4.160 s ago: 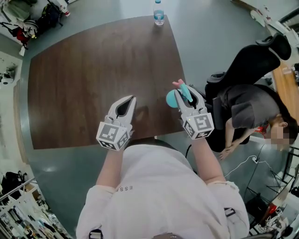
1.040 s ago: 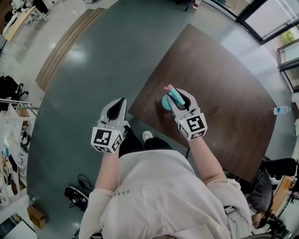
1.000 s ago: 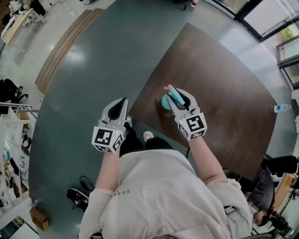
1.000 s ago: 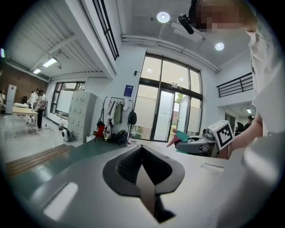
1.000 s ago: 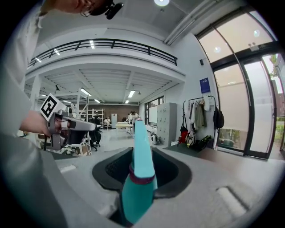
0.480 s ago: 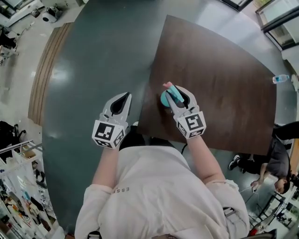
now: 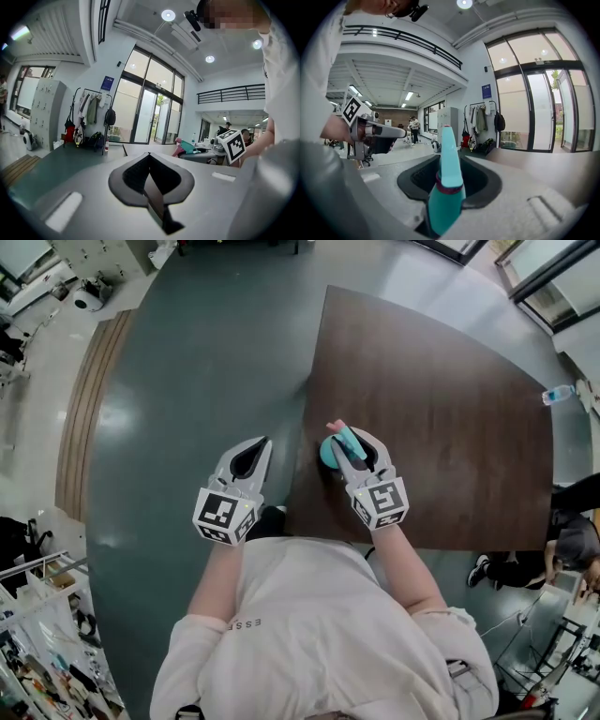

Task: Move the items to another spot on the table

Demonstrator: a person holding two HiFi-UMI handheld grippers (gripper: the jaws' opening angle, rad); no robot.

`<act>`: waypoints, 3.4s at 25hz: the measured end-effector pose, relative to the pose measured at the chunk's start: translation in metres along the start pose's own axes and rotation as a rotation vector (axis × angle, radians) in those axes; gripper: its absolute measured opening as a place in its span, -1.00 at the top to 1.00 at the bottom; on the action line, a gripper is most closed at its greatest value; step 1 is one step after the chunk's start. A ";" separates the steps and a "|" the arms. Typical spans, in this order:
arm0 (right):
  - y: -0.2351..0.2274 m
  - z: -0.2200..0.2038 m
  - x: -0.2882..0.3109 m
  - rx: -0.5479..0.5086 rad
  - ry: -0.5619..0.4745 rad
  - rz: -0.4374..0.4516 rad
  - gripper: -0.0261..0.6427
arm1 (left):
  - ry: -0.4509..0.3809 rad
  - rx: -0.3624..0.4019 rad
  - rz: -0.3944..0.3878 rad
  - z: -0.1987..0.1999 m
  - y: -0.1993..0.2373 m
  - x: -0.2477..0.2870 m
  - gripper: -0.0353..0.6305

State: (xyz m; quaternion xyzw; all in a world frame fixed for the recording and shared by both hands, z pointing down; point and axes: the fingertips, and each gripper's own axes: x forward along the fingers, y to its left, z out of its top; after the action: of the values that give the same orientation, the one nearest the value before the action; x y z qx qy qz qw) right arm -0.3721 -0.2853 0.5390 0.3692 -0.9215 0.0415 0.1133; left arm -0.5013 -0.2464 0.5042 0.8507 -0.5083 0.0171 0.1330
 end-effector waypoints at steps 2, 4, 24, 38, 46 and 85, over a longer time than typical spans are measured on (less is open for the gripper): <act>-0.003 -0.003 0.000 -0.004 -0.003 -0.014 0.56 | -0.009 0.008 0.000 0.002 0.003 0.001 0.87; -0.002 -0.007 -0.001 -0.003 -0.004 -0.029 0.56 | -0.016 0.004 0.003 0.002 0.008 -0.001 0.87; -0.015 0.038 -0.058 0.155 -0.086 -0.262 0.16 | 0.020 -0.024 -0.091 0.037 -0.008 -0.023 0.87; -0.088 0.020 -0.164 0.146 -0.102 -0.291 0.95 | 0.014 -0.012 -0.030 0.014 -0.112 -0.001 0.87; -0.130 -0.004 -0.246 0.100 -0.091 -0.173 0.95 | -0.055 -0.004 0.070 0.001 -0.212 0.015 0.87; -0.106 -0.094 -0.580 0.110 -0.028 -0.351 0.95 | -0.023 0.037 -0.214 -0.053 -0.538 -0.044 0.87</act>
State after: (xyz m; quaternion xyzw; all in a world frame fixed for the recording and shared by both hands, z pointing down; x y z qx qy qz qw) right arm 0.1248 0.0422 0.4904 0.5306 -0.8406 0.0665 0.0858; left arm -0.0489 0.0450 0.4355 0.9026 -0.4156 0.0025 0.1124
